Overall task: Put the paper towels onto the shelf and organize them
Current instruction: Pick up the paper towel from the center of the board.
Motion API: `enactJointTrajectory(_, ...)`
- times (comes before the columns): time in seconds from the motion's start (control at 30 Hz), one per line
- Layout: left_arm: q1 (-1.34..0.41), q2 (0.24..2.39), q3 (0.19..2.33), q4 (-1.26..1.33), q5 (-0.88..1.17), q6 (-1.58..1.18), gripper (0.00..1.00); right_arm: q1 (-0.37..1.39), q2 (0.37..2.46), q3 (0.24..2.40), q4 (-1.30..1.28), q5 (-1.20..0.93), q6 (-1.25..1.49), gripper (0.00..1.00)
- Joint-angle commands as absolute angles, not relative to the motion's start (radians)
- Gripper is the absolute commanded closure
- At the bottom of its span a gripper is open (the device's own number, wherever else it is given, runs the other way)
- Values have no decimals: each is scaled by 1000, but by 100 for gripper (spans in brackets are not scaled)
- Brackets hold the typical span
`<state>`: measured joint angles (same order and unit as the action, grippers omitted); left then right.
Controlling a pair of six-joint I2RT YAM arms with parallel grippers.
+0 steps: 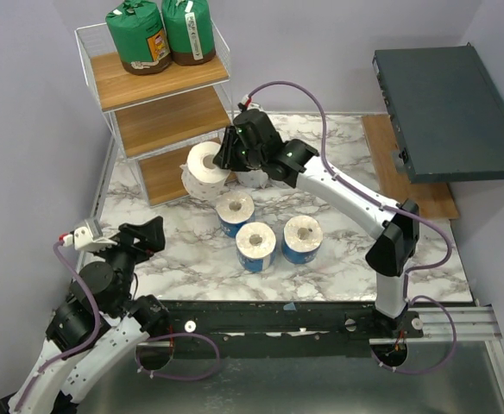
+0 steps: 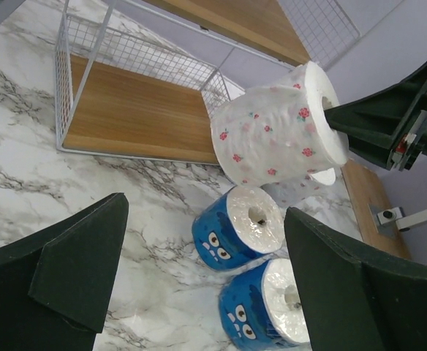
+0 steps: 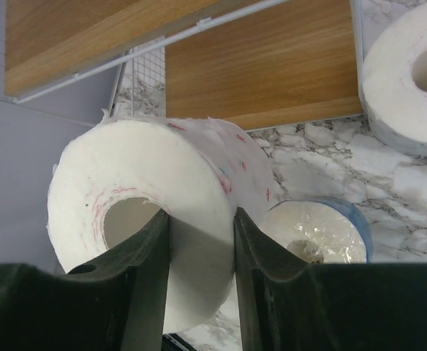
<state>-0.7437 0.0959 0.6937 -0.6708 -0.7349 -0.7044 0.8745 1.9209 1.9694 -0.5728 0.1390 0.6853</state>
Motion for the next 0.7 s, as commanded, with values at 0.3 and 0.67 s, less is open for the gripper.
enactJointTrajectory(0.3,-746,26,665,-743,-761,-741,10,931,1978,1747,-255,179,900,64)
enactJointTrajectory(0.67,-747,4,636,-760,-732,-785,11,931,2069,1799,-209,313,949,64)
